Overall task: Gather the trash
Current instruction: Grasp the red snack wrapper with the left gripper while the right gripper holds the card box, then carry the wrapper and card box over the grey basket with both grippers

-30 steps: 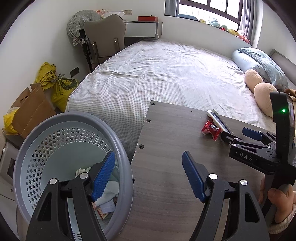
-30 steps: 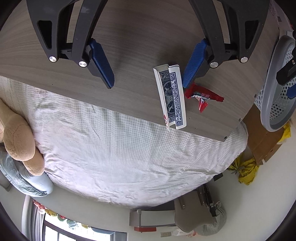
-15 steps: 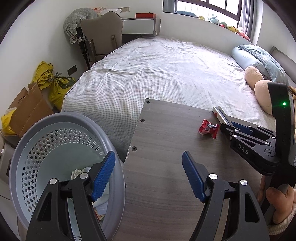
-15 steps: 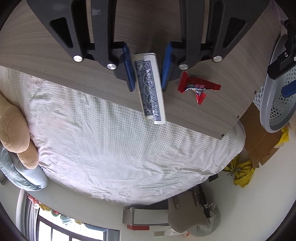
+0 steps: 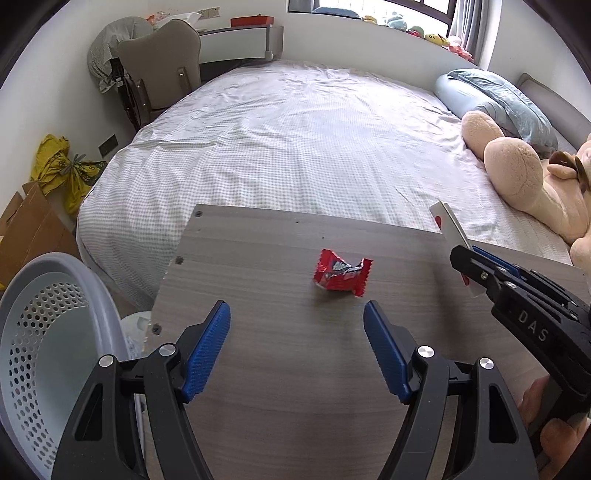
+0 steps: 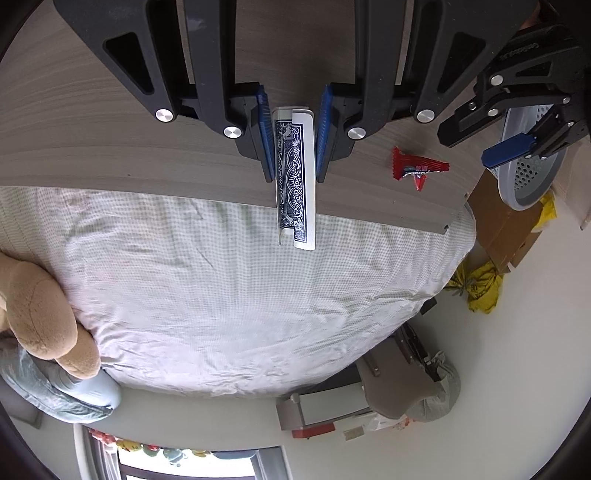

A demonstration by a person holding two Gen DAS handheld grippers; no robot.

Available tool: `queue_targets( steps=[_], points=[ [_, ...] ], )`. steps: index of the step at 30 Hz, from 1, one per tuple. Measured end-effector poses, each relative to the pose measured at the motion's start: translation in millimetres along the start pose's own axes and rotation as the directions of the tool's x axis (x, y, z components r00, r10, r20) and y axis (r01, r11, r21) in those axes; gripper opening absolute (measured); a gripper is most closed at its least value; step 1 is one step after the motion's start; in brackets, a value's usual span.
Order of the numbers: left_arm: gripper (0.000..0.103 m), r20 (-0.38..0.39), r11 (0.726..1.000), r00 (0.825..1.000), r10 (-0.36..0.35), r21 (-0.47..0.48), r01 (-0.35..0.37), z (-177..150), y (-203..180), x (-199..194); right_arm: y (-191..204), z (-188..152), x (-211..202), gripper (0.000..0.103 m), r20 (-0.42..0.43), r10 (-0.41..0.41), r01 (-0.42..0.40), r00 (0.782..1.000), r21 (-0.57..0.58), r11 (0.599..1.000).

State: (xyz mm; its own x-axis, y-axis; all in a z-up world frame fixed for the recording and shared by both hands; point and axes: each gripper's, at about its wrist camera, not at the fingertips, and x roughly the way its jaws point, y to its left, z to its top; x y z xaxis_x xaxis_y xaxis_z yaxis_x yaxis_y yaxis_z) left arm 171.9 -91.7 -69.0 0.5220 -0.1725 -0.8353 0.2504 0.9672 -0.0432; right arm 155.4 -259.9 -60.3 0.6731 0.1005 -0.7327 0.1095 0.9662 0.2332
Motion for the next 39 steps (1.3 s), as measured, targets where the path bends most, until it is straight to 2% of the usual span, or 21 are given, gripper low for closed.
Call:
queue_targets(
  steps=[5, 9, 13, 14, 16, 18, 22, 30, 34, 39],
  points=[
    [0.071, -0.008, 1.000, 1.000, -0.027, 0.003, 0.027, 8, -15, 11, -23, 1, -7, 0.021, 0.025, 0.013, -0.015, 1.000, 0.076, 0.997],
    [0.071, -0.014, 1.000, 1.000, 0.006, 0.025, -0.006, 12, -24, 24, -31, 2, -8, 0.021, 0.033, 0.038, -0.042, 0.999, 0.106, 0.993],
    [0.070, -0.014, 1.000, 1.000, 0.009, 0.028, -0.009, 16, -27, 32, -32, 2, -9, 0.022, 0.035, 0.054, -0.057, 0.998, 0.106, 0.993],
    [0.066, -0.012, 1.000, 1.000, 0.010, 0.030, -0.010, 17, -28, 32, -32, 2, -9, 0.022, 0.036, 0.056, -0.060, 0.998, 0.107, 0.992],
    [0.040, -0.008, 0.999, 1.000, 0.021, 0.048, -0.021, 17, -30, 33, -34, 2, -9, 0.022, 0.038, 0.059, -0.063, 0.998, 0.111, 0.992],
    [0.023, -0.009, 0.998, 1.000, 0.007, 0.055, -0.006, 17, -31, 31, -34, 2, -9, 0.022, 0.037, 0.061, -0.065, 0.997, 0.115, 0.991],
    [0.021, -0.019, 0.999, 1.000, -0.018, 0.036, 0.019, 13, -26, 25, -32, 1, -9, 0.022, 0.037, 0.056, -0.060, 0.998, 0.111, 0.992],
    [0.021, 0.041, 0.999, 0.999, 0.025, 0.024, -0.026, -1, 5, -19, -7, -7, -18, 0.022, 0.020, 0.046, -0.047, 0.999, 0.058, 0.997],
    [0.021, 0.074, 0.998, 0.995, 0.063, 0.003, -0.063, -12, 32, -46, 22, -18, -26, 0.022, 0.004, 0.056, -0.056, 0.998, 0.021, 0.998],
    [0.021, 0.086, 0.993, 0.990, 0.112, -0.048, -0.108, -32, 78, -74, 80, -28, -35, 0.022, -0.015, 0.116, -0.117, 0.993, -0.046, 0.992]
  ],
)
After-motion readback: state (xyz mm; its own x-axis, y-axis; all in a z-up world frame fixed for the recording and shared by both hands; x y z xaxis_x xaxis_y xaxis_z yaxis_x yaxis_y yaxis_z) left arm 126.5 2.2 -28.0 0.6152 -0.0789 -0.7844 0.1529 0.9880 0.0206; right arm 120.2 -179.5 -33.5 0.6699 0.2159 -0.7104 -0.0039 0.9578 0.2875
